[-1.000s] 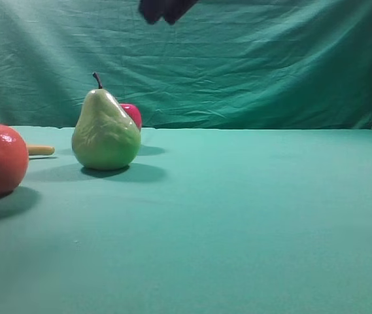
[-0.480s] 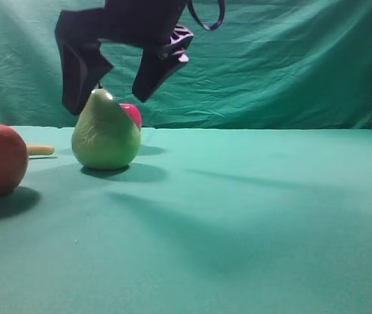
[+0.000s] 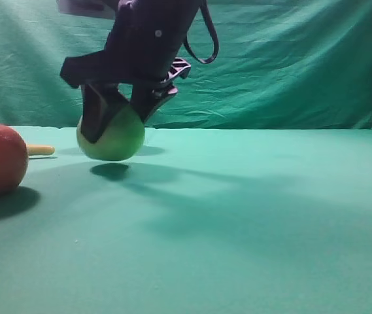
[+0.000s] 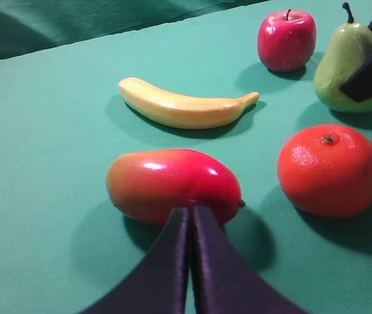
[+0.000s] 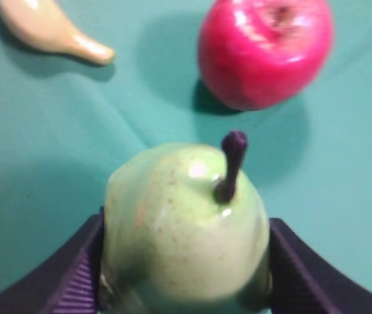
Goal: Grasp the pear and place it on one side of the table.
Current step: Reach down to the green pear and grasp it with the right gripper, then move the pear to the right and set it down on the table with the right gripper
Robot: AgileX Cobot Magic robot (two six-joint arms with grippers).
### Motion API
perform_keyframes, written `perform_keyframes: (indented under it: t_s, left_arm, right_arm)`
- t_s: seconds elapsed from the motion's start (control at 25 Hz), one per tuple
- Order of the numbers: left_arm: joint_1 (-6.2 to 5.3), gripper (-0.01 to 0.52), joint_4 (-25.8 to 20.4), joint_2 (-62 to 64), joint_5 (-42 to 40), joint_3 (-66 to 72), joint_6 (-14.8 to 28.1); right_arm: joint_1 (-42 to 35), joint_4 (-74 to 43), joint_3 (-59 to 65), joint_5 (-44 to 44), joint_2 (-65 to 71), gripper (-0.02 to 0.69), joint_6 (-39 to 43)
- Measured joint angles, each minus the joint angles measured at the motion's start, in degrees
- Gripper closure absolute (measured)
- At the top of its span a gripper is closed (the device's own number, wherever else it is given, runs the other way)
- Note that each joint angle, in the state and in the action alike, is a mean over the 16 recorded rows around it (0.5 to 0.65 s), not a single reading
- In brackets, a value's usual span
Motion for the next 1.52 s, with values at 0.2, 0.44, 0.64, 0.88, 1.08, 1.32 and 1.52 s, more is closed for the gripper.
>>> perform_keyframes:
  t_s: [0.2,0.44,0.64,0.88,1.08,1.32,1.52]
  left_arm:
    - [0.00,0.514,0.00,0.00,0.00,0.00,0.00]
    - [0.00,0.514,0.00,0.00,0.00,0.00,0.00]
    - [0.00,0.514,0.00,0.00,0.00,0.00,0.00]
    - [0.00,0.514,0.00,0.00,0.00,0.00,0.00]
    - [0.00,0.514,0.00,0.00,0.00,0.00,0.00]
    - [0.00,0.514,0.00,0.00,0.00,0.00,0.00]
    - [0.00,0.514,0.00,0.00,0.00,0.00,0.00]
  right_arm:
    - [-7.74,-0.10,10.98,-2.54,-7.74,0.233,1.63]
    - [-14.17,-0.17,25.43,-10.51,-13.30,0.233,2.15]
    - [-16.03,-0.15,33.09,-17.01,-14.60,0.233,2.21]
    - [-16.17,-0.02,36.39,-21.45,-14.71,0.173,2.21]
    - [-16.17,0.12,36.15,-20.92,-15.75,0.106,2.21]
    - [-16.17,0.27,34.09,-16.87,-20.32,0.042,2.33]
    - [-16.17,0.32,31.99,-11.67,-27.76,0.147,2.75]
